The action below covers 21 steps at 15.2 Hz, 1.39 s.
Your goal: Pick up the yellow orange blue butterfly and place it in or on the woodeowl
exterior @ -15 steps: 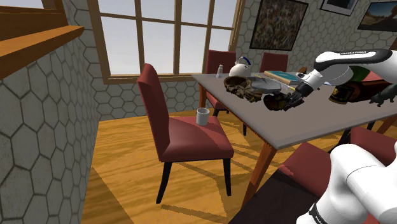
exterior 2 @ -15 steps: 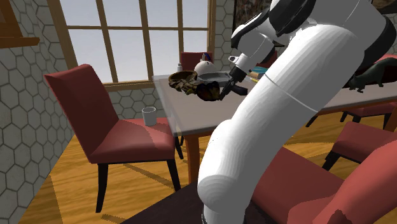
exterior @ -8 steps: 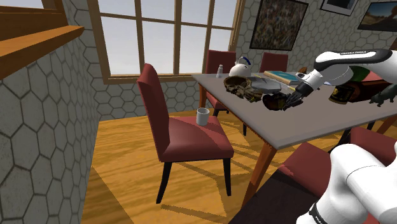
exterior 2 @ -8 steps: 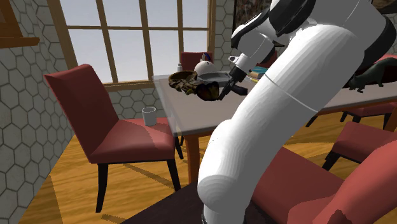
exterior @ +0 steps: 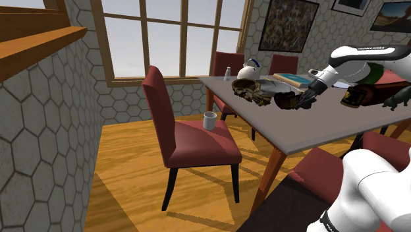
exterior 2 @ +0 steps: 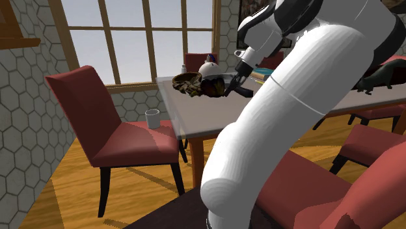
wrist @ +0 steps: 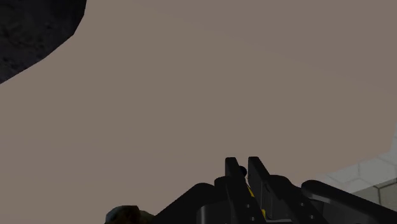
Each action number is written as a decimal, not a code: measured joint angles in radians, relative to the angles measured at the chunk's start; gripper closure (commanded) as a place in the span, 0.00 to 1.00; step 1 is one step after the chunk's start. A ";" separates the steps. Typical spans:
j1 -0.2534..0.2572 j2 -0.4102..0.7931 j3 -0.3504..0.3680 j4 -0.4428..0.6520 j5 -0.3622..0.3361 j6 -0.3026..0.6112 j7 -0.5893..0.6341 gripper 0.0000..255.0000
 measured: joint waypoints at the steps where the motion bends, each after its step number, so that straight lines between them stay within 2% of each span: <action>1: -0.005 0.001 0.009 0.009 0.002 -0.011 0.005 1.00; 7: -0.023 0.005 0.053 0.068 0.012 -0.077 0.034 1.00; 21: 0.000 0.024 0.084 0.249 0.037 -0.238 0.093 1.00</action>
